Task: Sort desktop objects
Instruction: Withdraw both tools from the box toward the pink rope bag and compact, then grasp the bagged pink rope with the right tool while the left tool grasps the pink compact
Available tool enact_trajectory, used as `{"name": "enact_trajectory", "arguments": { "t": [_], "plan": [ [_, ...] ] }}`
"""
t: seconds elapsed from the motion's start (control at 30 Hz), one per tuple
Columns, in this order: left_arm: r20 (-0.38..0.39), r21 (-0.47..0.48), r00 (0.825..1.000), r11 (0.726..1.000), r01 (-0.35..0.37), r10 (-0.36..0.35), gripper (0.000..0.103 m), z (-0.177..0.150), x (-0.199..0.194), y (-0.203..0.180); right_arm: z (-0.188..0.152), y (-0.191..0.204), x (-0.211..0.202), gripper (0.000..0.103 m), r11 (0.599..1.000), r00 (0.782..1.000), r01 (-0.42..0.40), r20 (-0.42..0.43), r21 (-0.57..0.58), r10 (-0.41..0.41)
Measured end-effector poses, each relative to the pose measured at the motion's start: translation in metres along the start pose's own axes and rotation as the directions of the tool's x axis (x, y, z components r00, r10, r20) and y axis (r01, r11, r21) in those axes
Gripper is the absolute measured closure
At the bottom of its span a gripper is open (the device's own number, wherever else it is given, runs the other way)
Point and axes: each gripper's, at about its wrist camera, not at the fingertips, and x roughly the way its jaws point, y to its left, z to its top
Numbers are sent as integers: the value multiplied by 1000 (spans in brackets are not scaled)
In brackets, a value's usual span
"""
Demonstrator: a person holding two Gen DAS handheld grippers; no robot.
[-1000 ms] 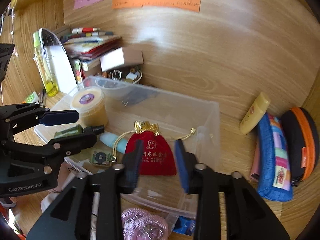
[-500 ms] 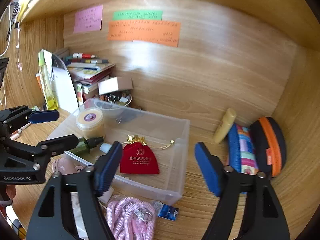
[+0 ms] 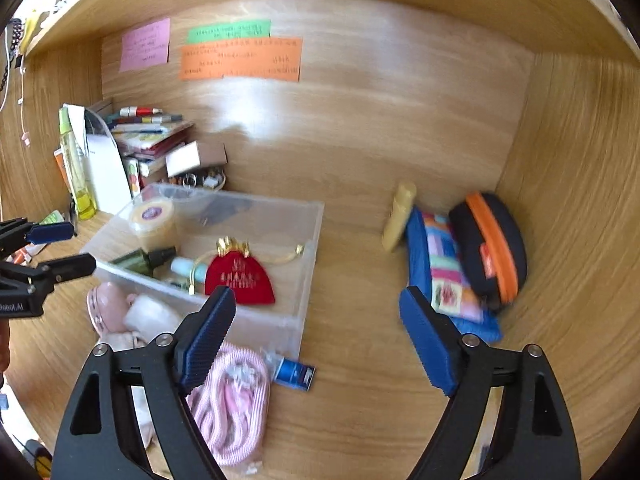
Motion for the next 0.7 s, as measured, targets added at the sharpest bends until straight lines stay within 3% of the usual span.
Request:
{"name": "enact_trajectory", "arguments": {
  "t": [0.2,0.7],
  "plan": [
    [-37,-14,999,1000,23,-23,27,-14,4,7,-25,9,10,21,999,997,-42,-70,4,43],
    [-127,-29,989,997,76,-79,27,-37,26,8,-72,53,51,21,987,954,-160,-261,-30,147]
  ]
}}
